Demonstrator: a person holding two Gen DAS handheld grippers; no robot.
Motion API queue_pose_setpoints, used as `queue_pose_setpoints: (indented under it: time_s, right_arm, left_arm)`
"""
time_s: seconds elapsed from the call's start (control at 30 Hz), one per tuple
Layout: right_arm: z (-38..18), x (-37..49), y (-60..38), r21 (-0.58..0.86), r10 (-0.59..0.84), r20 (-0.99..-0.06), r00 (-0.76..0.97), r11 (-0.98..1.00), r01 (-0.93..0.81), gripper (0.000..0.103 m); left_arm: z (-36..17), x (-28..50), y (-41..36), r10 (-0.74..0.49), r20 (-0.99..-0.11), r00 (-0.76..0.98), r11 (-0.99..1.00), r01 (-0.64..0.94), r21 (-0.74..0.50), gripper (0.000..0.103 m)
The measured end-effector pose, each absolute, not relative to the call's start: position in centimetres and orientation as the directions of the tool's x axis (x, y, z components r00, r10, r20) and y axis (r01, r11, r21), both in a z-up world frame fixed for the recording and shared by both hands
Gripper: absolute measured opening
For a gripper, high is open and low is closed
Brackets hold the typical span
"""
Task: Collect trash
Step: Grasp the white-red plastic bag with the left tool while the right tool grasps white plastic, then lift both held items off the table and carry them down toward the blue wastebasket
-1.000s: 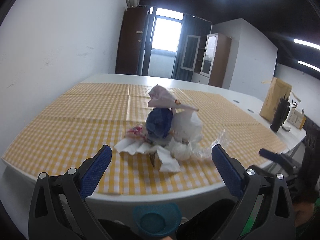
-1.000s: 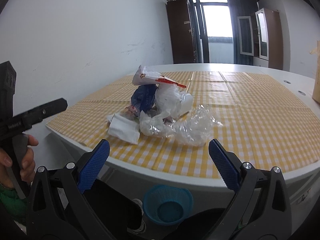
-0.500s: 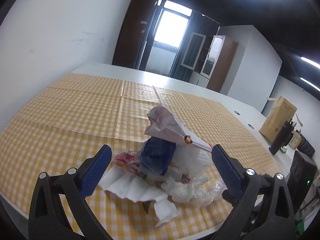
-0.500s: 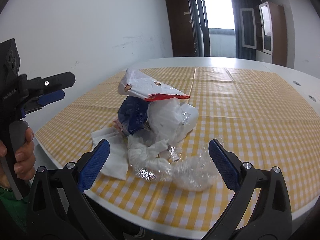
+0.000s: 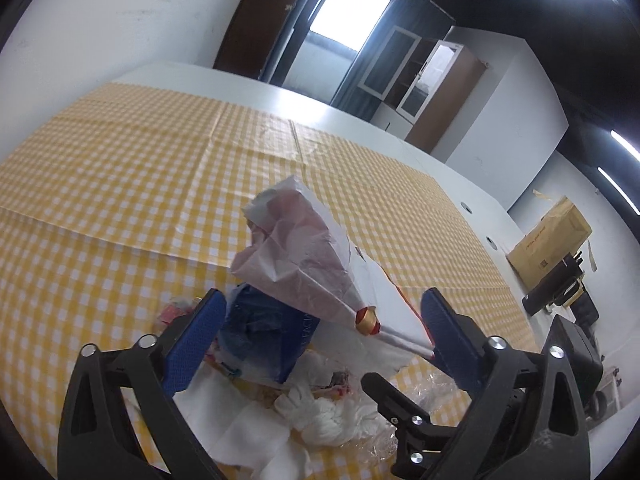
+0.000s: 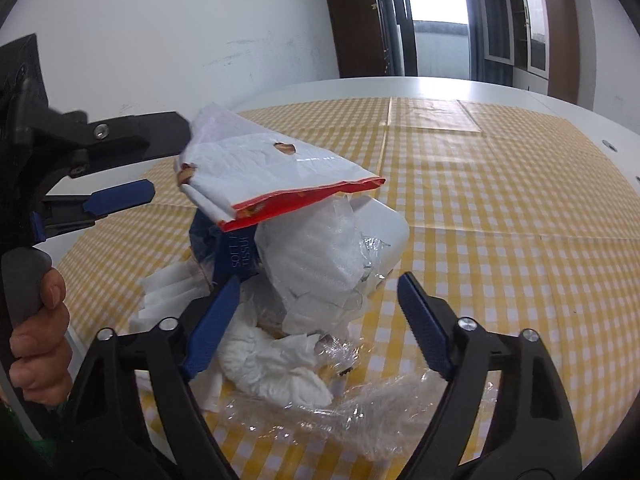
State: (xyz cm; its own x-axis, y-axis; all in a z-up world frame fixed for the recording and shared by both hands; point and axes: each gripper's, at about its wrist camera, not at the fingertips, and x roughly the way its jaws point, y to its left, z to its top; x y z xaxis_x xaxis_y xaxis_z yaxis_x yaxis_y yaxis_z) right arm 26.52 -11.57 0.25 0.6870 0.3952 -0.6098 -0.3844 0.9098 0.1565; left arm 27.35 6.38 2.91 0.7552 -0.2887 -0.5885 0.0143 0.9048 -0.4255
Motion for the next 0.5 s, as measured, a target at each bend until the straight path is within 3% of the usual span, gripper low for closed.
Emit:
queue_pose_setpoints:
  time_s: [0.03, 0.13, 0.2, 0.37, 0.5]
  right_arm:
    - [0.1, 26.7, -11.5, 0.16, 0.399, -0.614, 0.681, 0.908, -0.388, 0.06]
    - [0.0, 26.8, -11.6, 0.153, 0.397, -0.621, 0.676, 0.907, -0.392, 0.042]
    - [0.0, 26.8, -11.8, 0.162, 0.402, -0.616, 0.678, 0.906, -0.391, 0.036]
    - [0.8, 26.4, -12.4, 0.158, 0.395, -0.567, 0.723, 0.913, -0.375, 0.03]
    - [2.2, 25.6, -13.4, 0.166, 0.393, -0.519, 0.759, 0.918, -0.361, 0.028]
  left_arm:
    - [2.6, 27.8, 6.3, -0.287, -0.598, 0.748, 0.906, 0.008, -0.424, 0.086]
    - [1.8, 28.6, 6.3, -0.305, -0.621, 0.722, 0.898, 0.0, -0.441, 0.062]
    - [1.6, 28.6, 6.6, -0.308, -0.615, 0.726, 0.889, -0.01, -0.457, 0.032]
    - [3.6, 26.9, 6.7, -0.259, -0.53, 0.808, 0.898, -0.001, -0.441, 0.017]
    - [5.4, 25.2, 6.9, -0.234, -0.475, 0.848, 0.904, 0.01, -0.428, 0.016]
